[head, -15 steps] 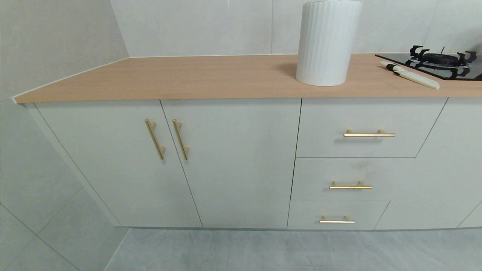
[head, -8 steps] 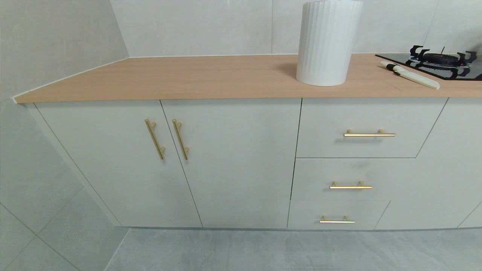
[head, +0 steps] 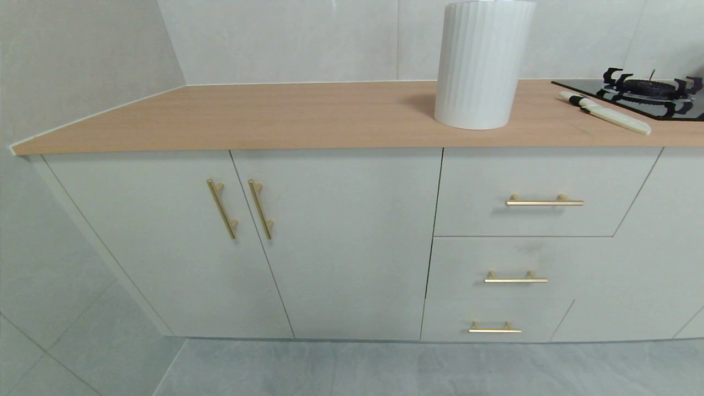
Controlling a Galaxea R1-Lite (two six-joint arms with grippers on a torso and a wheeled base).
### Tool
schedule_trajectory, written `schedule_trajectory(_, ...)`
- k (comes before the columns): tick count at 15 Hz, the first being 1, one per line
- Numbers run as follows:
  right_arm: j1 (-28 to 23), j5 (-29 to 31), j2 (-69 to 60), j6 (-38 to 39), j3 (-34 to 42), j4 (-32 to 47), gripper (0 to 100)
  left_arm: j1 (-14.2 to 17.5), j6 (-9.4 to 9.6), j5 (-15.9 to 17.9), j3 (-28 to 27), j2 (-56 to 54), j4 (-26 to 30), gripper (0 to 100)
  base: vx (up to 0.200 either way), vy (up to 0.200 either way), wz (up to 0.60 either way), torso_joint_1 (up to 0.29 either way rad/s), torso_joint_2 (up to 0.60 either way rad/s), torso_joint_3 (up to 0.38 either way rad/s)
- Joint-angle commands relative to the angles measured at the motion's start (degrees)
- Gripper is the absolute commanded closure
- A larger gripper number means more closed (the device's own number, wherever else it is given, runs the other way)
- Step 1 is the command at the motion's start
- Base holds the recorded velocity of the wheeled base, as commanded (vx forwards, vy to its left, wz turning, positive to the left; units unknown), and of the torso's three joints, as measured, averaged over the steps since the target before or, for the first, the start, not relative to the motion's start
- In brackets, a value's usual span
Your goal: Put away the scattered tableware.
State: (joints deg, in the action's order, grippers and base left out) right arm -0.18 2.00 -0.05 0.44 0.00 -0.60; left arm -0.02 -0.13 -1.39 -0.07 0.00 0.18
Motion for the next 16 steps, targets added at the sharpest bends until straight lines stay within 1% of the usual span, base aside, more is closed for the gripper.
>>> schedule_trajectory(1, 0.0, -0.1, 0.1, -0.1, 0.0, 0.0, 0, 0.0, -0.04, 0.0, 0.0, 0.1, 0.0, 0, 0.2, 0.0, 0.0, 0.007, 0.0, 0.002)
schedule_trajectory(13, 0.0, 0.0, 0.1, 0.1, 0.0, 0.0, 0, 0.0, -0.04, 0.0, 0.0, 0.1, 0.0, 0, 0.2, 0.0, 0.0, 0.002, 0.0, 0.004)
schedule_trajectory(14, 0.0, 0.0, 0.1, 0.1, 0.0, 0.0, 0, -0.1, -0.04, 0.0, 0.0, 0.1, 0.0, 0, 0.0, 0.0, 0.0, 0.0, 0.0, 0.0)
schedule_trajectory(16, 0.0, 0.0, 0.1, 0.1, 0.0, 0.0, 0, 0.0, -0.04, 0.0, 0.0, 0.1, 0.0, 0, 0.0, 0.0, -0.6, 0.007, 0.01, 0.0)
